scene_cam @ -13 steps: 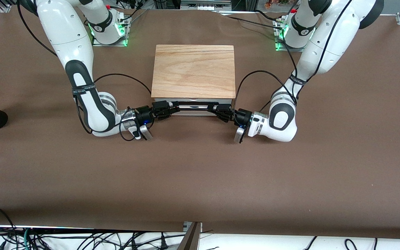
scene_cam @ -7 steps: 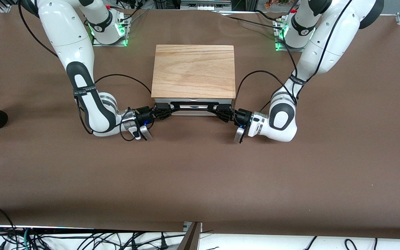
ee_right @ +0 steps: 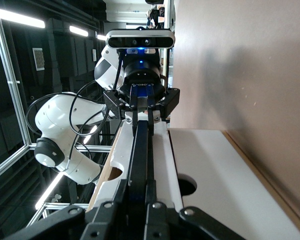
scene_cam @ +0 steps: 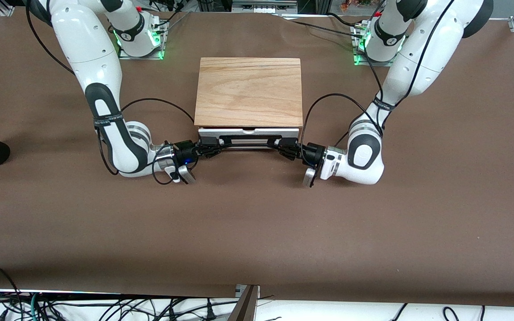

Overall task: Pull top drawer with both arms simultaneously
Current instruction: 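Pull the handle outward with both grippers to slide the drawer open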

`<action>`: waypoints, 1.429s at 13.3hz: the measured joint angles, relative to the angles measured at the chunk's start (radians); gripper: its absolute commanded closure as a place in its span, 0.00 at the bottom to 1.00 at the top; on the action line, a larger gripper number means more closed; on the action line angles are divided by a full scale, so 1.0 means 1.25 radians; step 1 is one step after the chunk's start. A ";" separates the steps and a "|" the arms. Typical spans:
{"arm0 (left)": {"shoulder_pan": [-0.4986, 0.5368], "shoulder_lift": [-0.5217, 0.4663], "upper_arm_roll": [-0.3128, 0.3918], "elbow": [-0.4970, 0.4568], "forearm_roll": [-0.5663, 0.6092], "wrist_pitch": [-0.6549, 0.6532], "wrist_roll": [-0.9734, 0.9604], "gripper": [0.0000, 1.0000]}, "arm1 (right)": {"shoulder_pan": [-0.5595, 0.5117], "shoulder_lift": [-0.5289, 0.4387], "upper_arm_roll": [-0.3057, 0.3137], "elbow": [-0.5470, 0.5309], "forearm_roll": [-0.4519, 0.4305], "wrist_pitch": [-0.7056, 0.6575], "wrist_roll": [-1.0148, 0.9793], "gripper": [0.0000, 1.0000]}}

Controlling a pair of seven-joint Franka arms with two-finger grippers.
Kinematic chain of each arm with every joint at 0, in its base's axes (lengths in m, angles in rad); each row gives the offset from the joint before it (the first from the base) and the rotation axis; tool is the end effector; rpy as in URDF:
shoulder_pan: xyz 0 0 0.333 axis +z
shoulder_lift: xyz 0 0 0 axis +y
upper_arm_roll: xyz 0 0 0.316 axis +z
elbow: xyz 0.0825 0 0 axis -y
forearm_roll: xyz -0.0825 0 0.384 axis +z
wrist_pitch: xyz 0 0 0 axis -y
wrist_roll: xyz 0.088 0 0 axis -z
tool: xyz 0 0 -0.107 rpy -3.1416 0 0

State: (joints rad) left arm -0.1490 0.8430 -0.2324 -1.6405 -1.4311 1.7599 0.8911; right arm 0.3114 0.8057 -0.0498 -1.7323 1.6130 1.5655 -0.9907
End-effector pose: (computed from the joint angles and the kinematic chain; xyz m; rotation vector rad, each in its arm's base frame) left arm 0.5833 -0.3082 0.1631 1.6186 -0.2445 -0.2228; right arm 0.5731 0.2677 0.1503 -1.5666 -0.2129 0.1724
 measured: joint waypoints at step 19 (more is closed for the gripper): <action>-0.015 0.177 0.021 0.344 0.008 0.022 -0.175 0.01 | -0.037 0.163 -0.002 0.324 0.013 0.043 0.132 0.18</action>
State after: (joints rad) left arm -0.1684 1.0637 -0.2056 -1.2105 -1.4208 1.7875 0.6724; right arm 0.2646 1.0101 -0.0518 -1.3276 1.6295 1.6194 -0.8262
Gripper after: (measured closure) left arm 0.819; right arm 0.815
